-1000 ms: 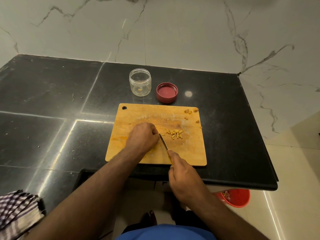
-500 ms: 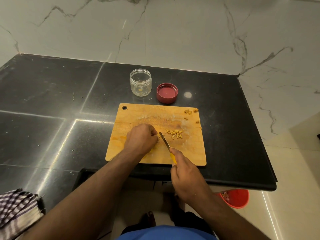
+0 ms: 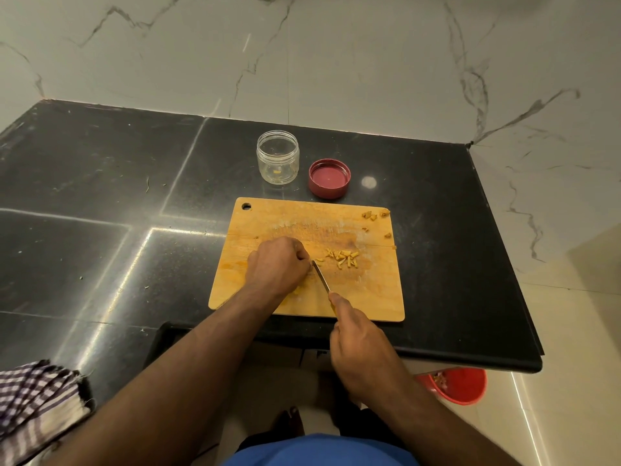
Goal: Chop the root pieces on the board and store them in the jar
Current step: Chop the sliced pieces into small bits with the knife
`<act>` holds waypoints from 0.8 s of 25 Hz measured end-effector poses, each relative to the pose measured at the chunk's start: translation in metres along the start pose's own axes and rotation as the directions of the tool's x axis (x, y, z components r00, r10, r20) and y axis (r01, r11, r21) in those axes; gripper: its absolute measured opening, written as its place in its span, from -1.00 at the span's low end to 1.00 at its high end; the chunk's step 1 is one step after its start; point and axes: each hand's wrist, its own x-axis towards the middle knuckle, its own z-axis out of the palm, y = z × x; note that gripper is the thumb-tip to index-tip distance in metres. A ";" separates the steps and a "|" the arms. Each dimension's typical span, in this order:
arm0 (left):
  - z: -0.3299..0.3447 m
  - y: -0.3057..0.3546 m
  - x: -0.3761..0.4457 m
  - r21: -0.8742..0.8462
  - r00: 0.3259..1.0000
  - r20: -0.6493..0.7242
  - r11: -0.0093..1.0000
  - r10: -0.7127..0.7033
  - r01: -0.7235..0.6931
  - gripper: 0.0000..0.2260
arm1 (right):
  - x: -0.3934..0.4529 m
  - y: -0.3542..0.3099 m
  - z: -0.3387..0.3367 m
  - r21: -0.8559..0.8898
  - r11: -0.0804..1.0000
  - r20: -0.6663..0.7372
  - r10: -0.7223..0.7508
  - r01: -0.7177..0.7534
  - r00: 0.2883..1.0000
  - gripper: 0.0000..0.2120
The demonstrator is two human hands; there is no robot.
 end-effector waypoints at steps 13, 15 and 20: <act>0.000 -0.004 -0.004 0.031 0.999 -0.037 1.000 -0.003 0.004 -0.89 | 0.005 0.000 -0.004 0.075 0.997 -0.046 -0.006 0.010 0.999 -0.52; -0.001 -0.003 -0.003 0.042 0.999 -0.038 0.999 -0.002 0.003 -0.90 | 0.009 -0.001 -0.002 0.062 0.998 -0.039 -0.019 0.021 0.999 -0.52; -0.002 -0.002 -0.003 0.050 0.999 -0.044 0.999 -0.003 0.006 -0.88 | 0.019 -0.005 0.001 0.002 1.000 -0.019 -0.028 0.028 0.999 -0.51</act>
